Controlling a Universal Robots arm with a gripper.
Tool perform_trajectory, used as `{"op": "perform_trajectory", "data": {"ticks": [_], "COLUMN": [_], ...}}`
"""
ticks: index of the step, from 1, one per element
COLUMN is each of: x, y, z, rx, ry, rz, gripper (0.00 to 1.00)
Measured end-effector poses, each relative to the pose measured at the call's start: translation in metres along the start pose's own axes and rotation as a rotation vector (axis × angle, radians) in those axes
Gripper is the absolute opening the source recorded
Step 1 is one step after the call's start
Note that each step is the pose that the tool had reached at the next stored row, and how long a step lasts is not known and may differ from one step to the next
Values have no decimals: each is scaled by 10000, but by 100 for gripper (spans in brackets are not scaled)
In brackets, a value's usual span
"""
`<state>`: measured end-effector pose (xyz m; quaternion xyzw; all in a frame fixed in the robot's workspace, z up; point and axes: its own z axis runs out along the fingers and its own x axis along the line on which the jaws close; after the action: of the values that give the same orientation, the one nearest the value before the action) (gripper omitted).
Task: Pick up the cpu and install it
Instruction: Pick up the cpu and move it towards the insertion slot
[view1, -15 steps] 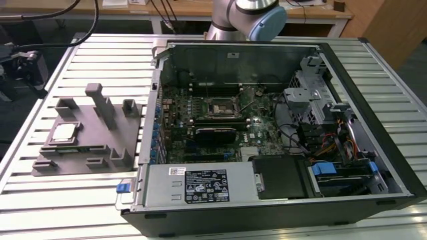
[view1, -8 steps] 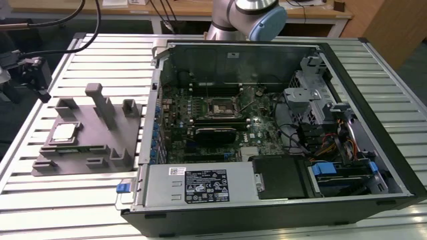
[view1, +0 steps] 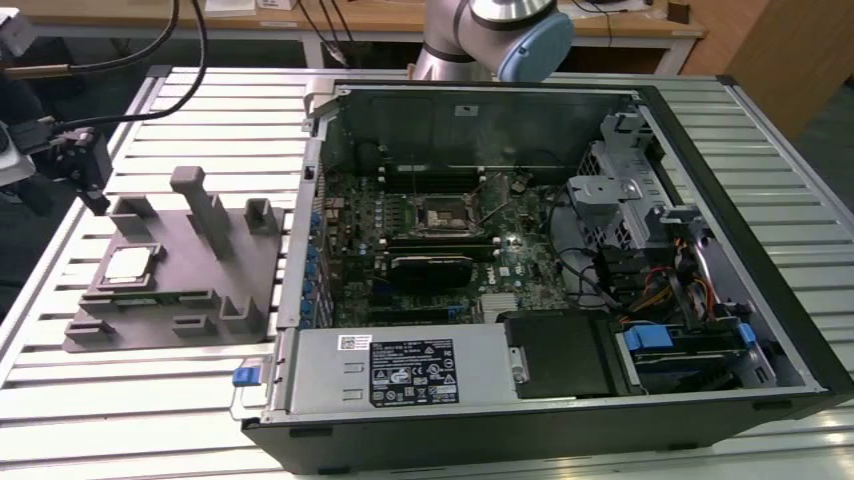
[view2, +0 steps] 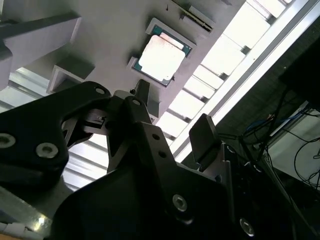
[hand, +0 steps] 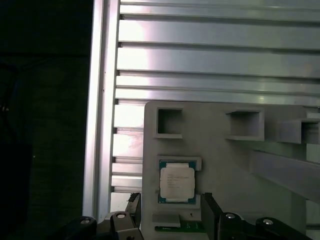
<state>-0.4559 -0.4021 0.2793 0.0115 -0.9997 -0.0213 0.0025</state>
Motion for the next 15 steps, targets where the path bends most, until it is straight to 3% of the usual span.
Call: {"op": "perform_trajectory", "data": {"ticks": [4, 11, 15], "x": [-3, -25, -38], "y": [-4, -6, -8], "z": [71, 81, 138], "rx": [0, 0, 1], "ry": [0, -1, -1], "rz": [-13, -16, -16], "gripper": [60, 60, 60]}}
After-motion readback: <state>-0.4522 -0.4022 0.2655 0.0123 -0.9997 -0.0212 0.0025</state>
